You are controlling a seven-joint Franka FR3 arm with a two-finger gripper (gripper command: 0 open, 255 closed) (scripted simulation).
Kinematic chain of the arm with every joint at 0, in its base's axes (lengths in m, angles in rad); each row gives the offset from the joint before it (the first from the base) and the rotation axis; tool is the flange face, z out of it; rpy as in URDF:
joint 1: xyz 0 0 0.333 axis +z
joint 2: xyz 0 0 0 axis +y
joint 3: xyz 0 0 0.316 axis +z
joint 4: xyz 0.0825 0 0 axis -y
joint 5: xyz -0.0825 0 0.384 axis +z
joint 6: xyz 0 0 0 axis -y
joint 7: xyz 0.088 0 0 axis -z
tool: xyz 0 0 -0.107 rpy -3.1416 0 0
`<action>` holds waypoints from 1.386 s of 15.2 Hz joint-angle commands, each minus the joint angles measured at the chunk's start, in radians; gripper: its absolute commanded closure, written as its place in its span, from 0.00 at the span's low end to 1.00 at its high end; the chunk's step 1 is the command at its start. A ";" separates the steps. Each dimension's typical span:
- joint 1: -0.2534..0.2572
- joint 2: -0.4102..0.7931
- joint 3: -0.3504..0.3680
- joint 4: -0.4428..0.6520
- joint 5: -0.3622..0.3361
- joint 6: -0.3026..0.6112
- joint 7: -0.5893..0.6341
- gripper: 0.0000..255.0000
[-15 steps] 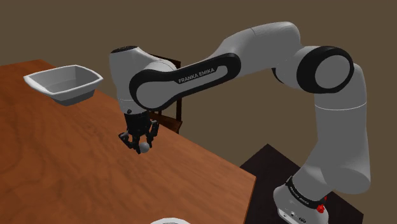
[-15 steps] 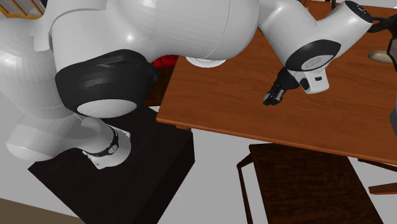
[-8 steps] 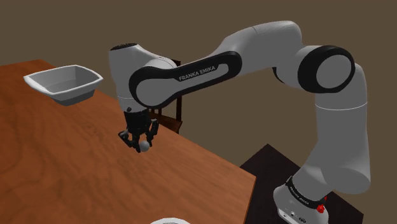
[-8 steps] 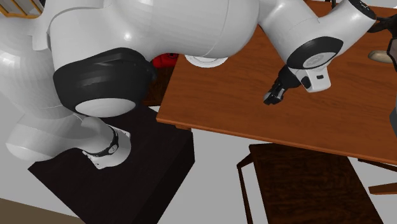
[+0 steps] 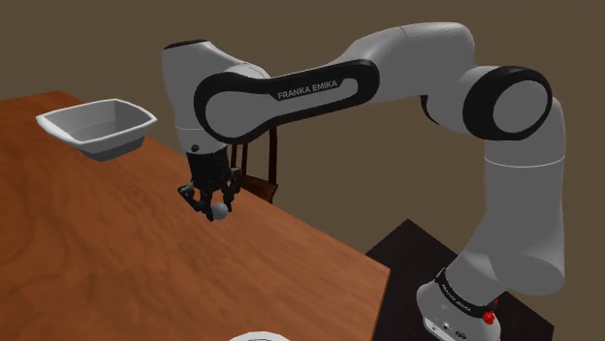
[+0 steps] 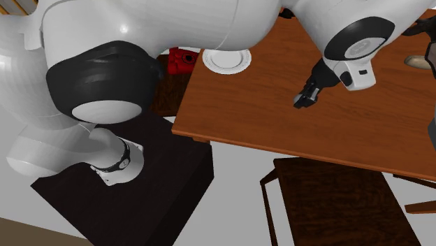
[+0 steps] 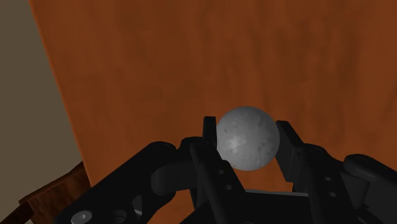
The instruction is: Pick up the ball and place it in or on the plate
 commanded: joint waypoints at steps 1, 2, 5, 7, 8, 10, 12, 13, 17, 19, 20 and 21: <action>0.003 -0.002 0.002 0.025 0.002 -0.027 0.000 1.00; 0.004 -0.005 0.003 0.035 0.004 -0.039 0.000 1.00; 0.007 -0.011 0.005 0.066 0.007 -0.075 -0.001 1.00; 0.009 -0.014 0.007 0.088 0.009 -0.099 -0.001 1.00; 0.009 -0.039 0.015 0.048 0.019 -0.083 0.013 1.00; 0.012 -0.086 0.033 -0.023 0.039 -0.054 0.041 1.00; 0.019 -0.128 0.050 -0.085 0.059 -0.028 0.069 1.00; 0.023 -0.148 0.058 -0.114 0.069 -0.016 0.083 1.00; 0.046 -0.218 0.093 -0.211 0.107 0.024 0.141 1.00; 0.060 -0.248 0.110 -0.251 0.125 0.041 0.172 1.00; 0.068 -0.261 0.119 -0.269 0.134 0.049 0.187 1.00; 0.077 -0.274 0.128 -0.285 0.142 0.057 0.203 1.00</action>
